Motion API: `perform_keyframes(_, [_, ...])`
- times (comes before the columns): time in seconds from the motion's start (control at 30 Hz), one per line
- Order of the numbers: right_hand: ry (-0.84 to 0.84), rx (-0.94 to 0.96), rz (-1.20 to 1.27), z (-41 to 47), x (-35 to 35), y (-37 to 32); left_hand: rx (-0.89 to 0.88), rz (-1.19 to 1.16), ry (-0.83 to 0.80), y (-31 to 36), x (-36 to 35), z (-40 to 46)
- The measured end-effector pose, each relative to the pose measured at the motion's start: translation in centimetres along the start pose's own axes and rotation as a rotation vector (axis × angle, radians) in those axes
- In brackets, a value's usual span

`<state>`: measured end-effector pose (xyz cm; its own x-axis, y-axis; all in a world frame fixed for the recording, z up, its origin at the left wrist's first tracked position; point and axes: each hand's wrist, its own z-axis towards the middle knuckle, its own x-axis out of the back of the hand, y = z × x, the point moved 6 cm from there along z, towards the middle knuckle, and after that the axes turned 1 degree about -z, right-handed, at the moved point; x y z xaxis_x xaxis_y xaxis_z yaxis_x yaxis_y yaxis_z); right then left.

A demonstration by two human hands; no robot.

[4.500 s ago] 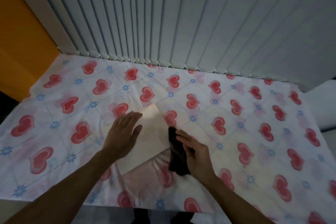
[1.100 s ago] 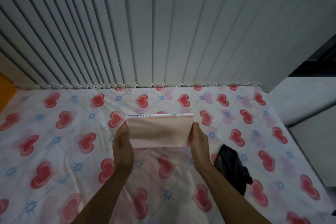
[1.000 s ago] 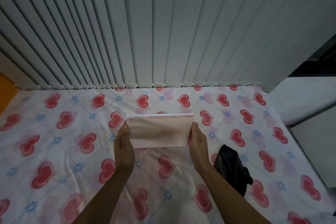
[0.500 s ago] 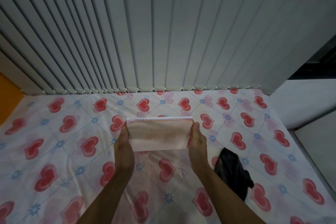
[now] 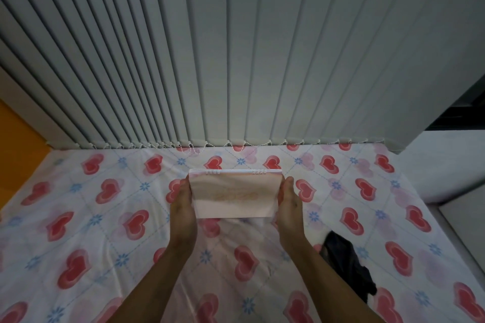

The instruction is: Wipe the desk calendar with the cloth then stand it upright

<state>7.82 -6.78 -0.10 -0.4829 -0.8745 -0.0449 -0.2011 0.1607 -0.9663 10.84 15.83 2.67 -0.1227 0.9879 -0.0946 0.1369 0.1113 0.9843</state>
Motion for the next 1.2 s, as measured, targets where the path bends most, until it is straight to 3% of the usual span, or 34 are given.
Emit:
perform_keyframes(0.23, [0.01,0.029,-0.073,4.0,-1.5,-3.2,0.051,0.091,0.009,1.3,-0.6,5.8])
perform_keyframes(0.33, [0.005,0.024,-0.058,6.8,-2.6,-4.7,0.029,0.105,-0.059,3.0,-1.7,8.2])
perform_keyframes(0.63, [-0.182,-0.011,0.117,14.0,-6.4,-5.4,0.008,0.065,-0.183,4.6,-3.7,14.6])
perform_keyframes(0.83, [-0.238,-0.037,0.078,15.7,-7.1,-4.0,0.064,0.085,-0.217,2.6,-3.5,16.0])
perform_keyframes(1.2, [-0.161,-0.055,-0.026,16.0,-6.6,-3.1,0.109,0.085,-0.188,2.4,-3.2,15.5])
